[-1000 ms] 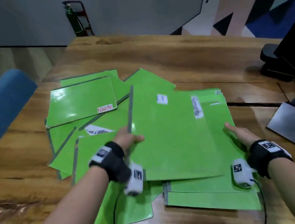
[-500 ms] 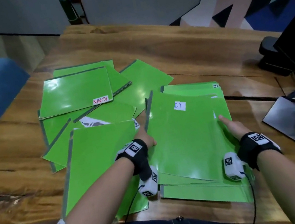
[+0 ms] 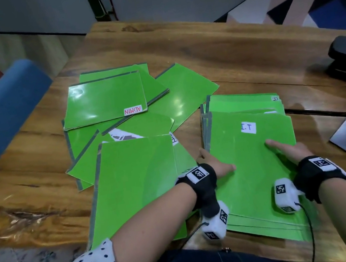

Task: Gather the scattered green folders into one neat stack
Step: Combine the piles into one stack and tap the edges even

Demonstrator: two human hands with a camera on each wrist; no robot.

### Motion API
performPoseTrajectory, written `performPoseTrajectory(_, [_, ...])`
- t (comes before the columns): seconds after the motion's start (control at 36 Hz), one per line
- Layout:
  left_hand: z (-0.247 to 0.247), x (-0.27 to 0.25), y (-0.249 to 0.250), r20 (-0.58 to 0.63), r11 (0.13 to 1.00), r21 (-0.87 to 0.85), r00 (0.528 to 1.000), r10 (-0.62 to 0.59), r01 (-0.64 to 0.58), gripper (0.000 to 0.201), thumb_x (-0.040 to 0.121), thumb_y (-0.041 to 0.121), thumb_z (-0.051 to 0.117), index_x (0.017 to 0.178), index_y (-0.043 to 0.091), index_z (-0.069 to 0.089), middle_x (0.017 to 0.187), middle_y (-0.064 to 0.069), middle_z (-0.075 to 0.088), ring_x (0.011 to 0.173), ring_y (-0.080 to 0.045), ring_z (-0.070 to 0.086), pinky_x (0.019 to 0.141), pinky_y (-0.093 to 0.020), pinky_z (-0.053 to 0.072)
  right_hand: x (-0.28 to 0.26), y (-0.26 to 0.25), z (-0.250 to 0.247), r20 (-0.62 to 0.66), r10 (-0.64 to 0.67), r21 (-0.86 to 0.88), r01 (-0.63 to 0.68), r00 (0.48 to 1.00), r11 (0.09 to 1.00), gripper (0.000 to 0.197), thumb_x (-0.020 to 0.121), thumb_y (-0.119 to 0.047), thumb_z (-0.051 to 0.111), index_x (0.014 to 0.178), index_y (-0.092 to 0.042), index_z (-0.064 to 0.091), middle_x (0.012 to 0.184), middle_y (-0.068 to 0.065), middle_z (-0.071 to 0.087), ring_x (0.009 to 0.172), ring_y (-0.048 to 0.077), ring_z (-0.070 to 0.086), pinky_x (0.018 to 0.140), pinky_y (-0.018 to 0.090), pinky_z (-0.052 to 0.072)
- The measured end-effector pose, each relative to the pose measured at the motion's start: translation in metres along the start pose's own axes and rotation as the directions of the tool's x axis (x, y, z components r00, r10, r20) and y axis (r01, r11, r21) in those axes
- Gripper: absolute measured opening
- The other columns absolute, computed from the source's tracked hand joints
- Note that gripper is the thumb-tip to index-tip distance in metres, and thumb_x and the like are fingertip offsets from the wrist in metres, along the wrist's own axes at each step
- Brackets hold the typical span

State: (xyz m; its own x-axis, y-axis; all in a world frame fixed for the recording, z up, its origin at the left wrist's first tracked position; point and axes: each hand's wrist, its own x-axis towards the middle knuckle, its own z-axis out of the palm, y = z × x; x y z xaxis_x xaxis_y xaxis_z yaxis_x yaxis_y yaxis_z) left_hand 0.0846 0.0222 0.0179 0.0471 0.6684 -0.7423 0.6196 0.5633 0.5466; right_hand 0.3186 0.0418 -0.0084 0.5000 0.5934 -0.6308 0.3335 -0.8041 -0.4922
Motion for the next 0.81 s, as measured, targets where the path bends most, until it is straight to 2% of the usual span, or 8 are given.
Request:
performPoseTrajectory(0.17, [-0.031, 0.009, -0.02, 0.075, 0.997, 0.014, 0.994, 0.08, -0.081, 0.091, 0.082, 0.059, 0.057, 0.151, 0.016, 0.014, 0.155, -0.008, 0.022, 0.138, -0.028, 0.033, 0.111, -0.041, 0.031, -0.006, -0.008, 0.003, -0.084, -0.016, -0.086, 0.009, 0.996, 0.996, 0.085, 0.069, -0.046, 0.079, 0.128, 0.006, 0.044, 0.132, 0.025, 0.051, 0.117, 0.04, 0.051, 0.094, 0.046, 0.043])
performPoseTrajectory(0.22, [-0.05, 0.01, -0.033, -0.004, 0.998, -0.027, 0.998, 0.062, -0.063, 0.085, 0.082, 0.058, 0.057, 0.148, 0.017, 0.024, 0.153, -0.007, 0.029, 0.134, -0.028, 0.038, 0.107, -0.042, 0.036, -0.01, -0.01, 0.004, -0.098, -0.023, -0.09, 0.014, 0.995, 0.996, 0.085, 0.068, -0.047, 0.079, 0.126, 0.007, 0.046, 0.131, 0.025, 0.052, 0.116, 0.041, 0.052, 0.094, 0.047, 0.044])
performPoseTrajectory(0.28, [-0.072, 0.014, -0.052, -0.202, 1.0, 0.008, 0.979, -0.017, 0.019, 0.08, 0.082, 0.053, 0.061, 0.144, 0.012, 0.032, 0.147, -0.011, 0.036, 0.129, -0.03, 0.042, 0.104, -0.043, 0.041, -0.015, -0.013, 0.005, -0.117, -0.029, -0.085, 0.019, 0.993, 0.996, 0.088, 0.066, -0.049, 0.079, 0.126, 0.007, 0.045, 0.131, 0.025, 0.052, 0.116, 0.041, 0.052, 0.094, 0.048, 0.044])
performPoseTrajectory(0.36, [-0.11, 0.016, -0.088, -0.532, 0.975, 0.054, 0.833, -0.155, 0.216, 0.081, 0.076, 0.035, 0.074, 0.14, 0.009, 0.032, 0.145, -0.015, 0.032, 0.132, -0.033, 0.035, 0.105, -0.045, 0.038, -0.021, -0.015, 0.005, -0.126, -0.025, -0.082, 0.015, 0.992, 0.997, 0.086, 0.067, -0.047, 0.08, 0.124, 0.008, 0.048, 0.129, 0.025, 0.054, 0.114, 0.042, 0.054, 0.093, 0.047, 0.045])
performPoseTrajectory(0.42, [-0.134, 0.013, -0.11, -0.618, 0.941, 0.001, 0.74, -0.265, 0.338, 0.088, 0.072, 0.027, 0.078, 0.141, 0.009, 0.026, 0.146, -0.017, 0.027, 0.134, -0.034, 0.028, 0.106, -0.047, 0.034, -0.024, -0.016, 0.005, -0.123, -0.027, -0.076, 0.017, 0.992, 0.997, 0.086, 0.068, -0.047, 0.08, 0.126, 0.007, 0.047, 0.129, 0.024, 0.054, 0.112, 0.041, 0.055, 0.092, 0.046, 0.046])
performPoseTrajectory(0.5, [-0.159, 0.01, -0.14, -0.585, 0.868, -0.07, 0.685, -0.435, 0.491, 0.112, 0.065, 0.031, 0.085, 0.146, 0.006, 0.013, 0.149, -0.022, 0.021, 0.137, -0.038, 0.024, 0.109, -0.048, 0.029, -0.028, -0.016, 0.005, -0.118, -0.022, -0.071, 0.014, 0.993, 0.997, 0.09, 0.067, -0.049, 0.079, 0.129, 0.007, 0.045, 0.13, 0.024, 0.053, 0.112, 0.041, 0.055, 0.094, 0.048, 0.047])
performPoseTrajectory(0.67, [-0.167, 0.016, -0.164, -0.503, 0.832, -0.126, 0.688, -0.523, 0.541, 0.129, 0.059, 0.028, 0.088, 0.148, 0.004, -0.001, 0.151, -0.025, 0.02, 0.136, -0.042, 0.028, 0.11, -0.051, 0.03, -0.033, -0.019, 0.005, -0.123, -0.018, -0.061, 0.01, 0.992, 0.998, 0.093, 0.064, -0.051, 0.081, 0.129, 0.006, 0.044, 0.128, 0.024, 0.054, 0.11, 0.041, 0.056, 0.094, 0.051, 0.047])
performPoseTrajectory(0.81, [-0.165, 0.012, -0.161, -0.575, 0.806, -0.05, 0.643, -0.506, 0.59, 0.116, 0.06, 0.043, 0.085, 0.144, 0.004, 0.015, 0.146, -0.023, 0.025, 0.137, -0.037, 0.023, 0.109, -0.045, 0.027, -0.036, -0.019, 0.005, -0.128, -0.022, -0.072, 0.013, 0.992, 0.997, 0.092, 0.062, -0.053, 0.081, 0.125, 0.005, 0.047, 0.123, 0.023, 0.056, 0.106, 0.04, 0.057, 0.092, 0.049, 0.048])
